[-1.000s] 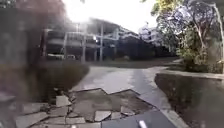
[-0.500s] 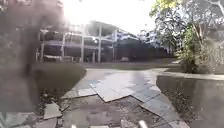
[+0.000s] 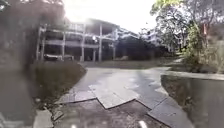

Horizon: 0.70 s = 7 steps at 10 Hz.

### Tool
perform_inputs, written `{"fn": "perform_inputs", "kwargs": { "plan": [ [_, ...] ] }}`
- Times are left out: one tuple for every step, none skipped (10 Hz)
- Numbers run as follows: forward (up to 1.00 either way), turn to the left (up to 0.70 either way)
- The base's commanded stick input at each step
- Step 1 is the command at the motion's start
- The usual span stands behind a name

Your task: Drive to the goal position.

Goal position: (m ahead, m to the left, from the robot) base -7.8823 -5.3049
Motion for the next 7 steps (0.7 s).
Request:
{"fn": "perform_inputs", "kwargs": {
  "plan": [
    [0.5, 0.0],
    [0.5, 0.0],
    [0.5, 0.0],
    [0.5, 0.0],
    [0.5, 0.0],
    [0.5, 0.0],
    [0.5, 0.0]
  ]
}}
